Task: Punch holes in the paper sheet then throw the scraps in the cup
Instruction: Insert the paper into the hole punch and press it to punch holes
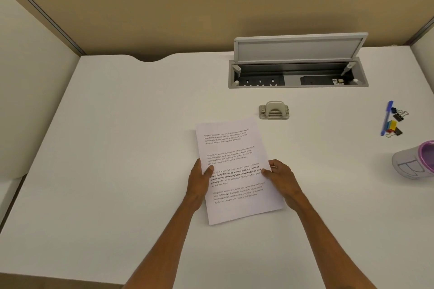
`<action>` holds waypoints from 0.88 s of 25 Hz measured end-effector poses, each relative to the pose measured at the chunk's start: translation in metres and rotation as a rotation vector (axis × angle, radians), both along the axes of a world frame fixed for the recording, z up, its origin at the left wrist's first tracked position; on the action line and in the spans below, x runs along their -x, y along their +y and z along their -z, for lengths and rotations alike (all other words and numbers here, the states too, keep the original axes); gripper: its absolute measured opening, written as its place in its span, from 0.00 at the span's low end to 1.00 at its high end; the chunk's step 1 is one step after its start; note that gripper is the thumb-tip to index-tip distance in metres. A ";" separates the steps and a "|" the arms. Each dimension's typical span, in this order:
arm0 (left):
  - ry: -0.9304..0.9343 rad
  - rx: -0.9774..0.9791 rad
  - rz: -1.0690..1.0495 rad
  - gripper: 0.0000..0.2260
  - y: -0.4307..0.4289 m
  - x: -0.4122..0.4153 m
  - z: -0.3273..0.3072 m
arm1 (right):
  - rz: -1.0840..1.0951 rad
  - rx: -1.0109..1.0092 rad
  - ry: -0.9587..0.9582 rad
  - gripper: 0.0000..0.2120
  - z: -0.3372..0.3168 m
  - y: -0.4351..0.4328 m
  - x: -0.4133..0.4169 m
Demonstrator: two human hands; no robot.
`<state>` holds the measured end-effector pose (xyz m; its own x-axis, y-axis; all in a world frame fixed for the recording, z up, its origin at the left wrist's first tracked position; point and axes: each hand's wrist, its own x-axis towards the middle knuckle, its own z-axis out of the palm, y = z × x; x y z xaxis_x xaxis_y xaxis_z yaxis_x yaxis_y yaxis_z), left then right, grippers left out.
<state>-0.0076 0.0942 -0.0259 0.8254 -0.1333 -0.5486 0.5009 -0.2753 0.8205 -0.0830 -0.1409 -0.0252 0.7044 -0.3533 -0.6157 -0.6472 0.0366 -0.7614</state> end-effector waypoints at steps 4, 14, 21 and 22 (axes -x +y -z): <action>0.057 0.143 0.070 0.16 0.013 -0.006 -0.005 | 0.128 -0.355 -0.003 0.14 -0.006 -0.010 -0.015; 0.284 0.191 0.218 0.12 0.006 -0.008 -0.014 | 0.460 -0.489 -0.194 0.16 -0.006 -0.037 0.025; 0.372 0.415 -0.079 0.16 -0.024 0.025 -0.004 | 0.929 -0.605 -0.246 0.21 -0.010 0.001 0.044; 0.342 0.381 -0.079 0.16 -0.031 0.031 -0.003 | 0.954 -0.616 -0.241 0.22 -0.009 0.011 0.045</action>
<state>-0.0390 0.0633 -0.0230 0.6231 -0.3202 -0.7136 0.7652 0.0608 0.6409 -0.1283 -0.1297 -0.0161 0.4355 -0.4915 -0.7542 0.0026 0.8385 -0.5450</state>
